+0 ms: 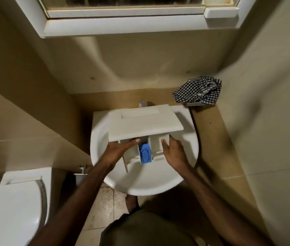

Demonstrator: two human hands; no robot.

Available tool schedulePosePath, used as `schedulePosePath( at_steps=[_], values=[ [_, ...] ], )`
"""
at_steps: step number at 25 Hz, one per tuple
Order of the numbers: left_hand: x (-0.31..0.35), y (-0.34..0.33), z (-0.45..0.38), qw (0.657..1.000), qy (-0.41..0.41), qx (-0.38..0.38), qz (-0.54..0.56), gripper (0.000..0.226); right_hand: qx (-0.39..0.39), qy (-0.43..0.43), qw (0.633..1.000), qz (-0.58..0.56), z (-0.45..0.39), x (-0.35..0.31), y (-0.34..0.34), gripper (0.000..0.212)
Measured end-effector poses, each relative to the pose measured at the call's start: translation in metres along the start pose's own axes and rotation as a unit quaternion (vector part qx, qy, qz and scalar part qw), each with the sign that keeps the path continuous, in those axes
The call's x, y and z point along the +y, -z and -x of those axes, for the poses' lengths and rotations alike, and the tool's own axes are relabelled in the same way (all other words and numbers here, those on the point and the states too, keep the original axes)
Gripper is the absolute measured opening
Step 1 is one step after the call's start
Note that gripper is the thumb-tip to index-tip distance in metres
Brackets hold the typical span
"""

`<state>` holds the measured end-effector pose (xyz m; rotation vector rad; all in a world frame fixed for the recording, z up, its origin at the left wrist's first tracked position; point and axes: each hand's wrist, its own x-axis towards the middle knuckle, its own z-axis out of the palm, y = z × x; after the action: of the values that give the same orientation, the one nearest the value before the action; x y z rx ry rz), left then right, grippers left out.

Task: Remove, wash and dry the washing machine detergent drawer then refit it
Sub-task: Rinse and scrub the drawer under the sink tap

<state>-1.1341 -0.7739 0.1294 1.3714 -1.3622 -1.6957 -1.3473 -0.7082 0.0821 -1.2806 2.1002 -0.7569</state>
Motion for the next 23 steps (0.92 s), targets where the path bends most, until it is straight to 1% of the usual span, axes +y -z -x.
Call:
schedulePosePath(
  at_steps=[1,2,3,4,5,7,9,10,11,12,14,15,16,17,18,20,21,22,23],
  values=[
    [0.004,0.004,-0.002,1.0,0.002,0.002,-0.002,0.038,0.041,0.013,0.999,-0.018,0.001,-0.006,0.003,0.026],
    [0.007,0.009,-0.004,1.0,0.0,-0.003,-0.01,0.029,0.097,0.04,0.994,-0.044,0.003,-0.012,0.008,0.025],
    [0.011,0.014,-0.004,1.0,0.003,-0.002,-0.022,0.019,0.15,0.064,0.984,-0.07,0.005,-0.018,0.011,0.03],
    [0.015,0.018,-0.005,0.999,0.007,-0.009,-0.032,0.017,0.179,0.079,0.977,-0.08,0.006,-0.021,0.013,0.037],
    [0.02,0.018,-0.006,0.999,-0.003,-0.017,-0.034,0.016,0.174,0.079,0.979,-0.069,0.006,-0.022,0.013,0.039],
    [0.021,0.017,-0.013,0.998,-0.041,-0.039,-0.032,0.009,0.126,0.037,0.99,-0.049,0.002,-0.016,0.009,0.035],
    [0.021,0.007,-0.017,0.999,-0.024,-0.031,0.003,0.038,0.03,-0.025,0.998,-0.045,-0.003,-0.007,0.004,0.029],
    [0.019,0.002,-0.019,0.999,-0.013,-0.031,0.014,0.048,-0.006,-0.039,0.998,-0.04,-0.004,-0.003,0.003,0.028],
    [0.018,-0.001,-0.021,0.999,-0.006,-0.032,0.008,0.053,0.003,-0.038,0.998,-0.042,-0.004,-0.003,0.005,0.027],
    [0.021,-0.003,-0.022,0.999,-0.018,-0.039,0.004,0.051,0.047,-0.025,0.998,-0.043,-0.005,-0.004,0.007,0.027],
    [0.031,-0.001,-0.021,0.998,-0.055,-0.037,-0.023,0.03,0.161,-0.002,0.985,-0.056,-0.003,-0.01,0.015,0.024],
    [0.039,0.001,-0.017,0.996,-0.069,-0.038,-0.042,0.022,0.172,0.01,0.984,-0.05,-0.003,-0.011,0.02,0.027],
    [0.043,0.002,-0.012,0.995,-0.084,-0.043,-0.044,0.019,0.144,0.02,0.989,-0.016,-0.002,-0.011,0.022,0.03],
    [0.047,0.002,-0.007,0.993,-0.101,-0.048,-0.042,0.02,0.091,0.015,0.995,0.031,0.0,-0.009,0.025,0.031],
    [0.046,0.001,-0.006,0.991,-0.114,-0.06,-0.041,0.025,0.07,0.013,0.997,0.036,0.0,-0.003,0.023,0.031],
    [0.031,-0.003,-0.01,0.993,-0.101,-0.061,-0.024,0.041,0.129,0.015,0.991,-0.028,0.002,0.003,0.019,0.029],
    [0.022,-0.006,-0.012,0.996,-0.078,-0.047,-0.009,0.051,0.134,0.006,0.99,-0.037,0.005,0.004,0.016,0.028],
    [0.013,-0.007,-0.013,0.997,-0.057,-0.038,0.018,0.056,0.109,0.002,0.993,-0.039,0.007,0.004,0.011,0.029],
    [0.008,-0.007,-0.011,0.998,-0.043,-0.037,0.024,0.057,0.085,-0.001,0.996,-0.036,0.01,0.003,0.009,0.029]
  ],
)
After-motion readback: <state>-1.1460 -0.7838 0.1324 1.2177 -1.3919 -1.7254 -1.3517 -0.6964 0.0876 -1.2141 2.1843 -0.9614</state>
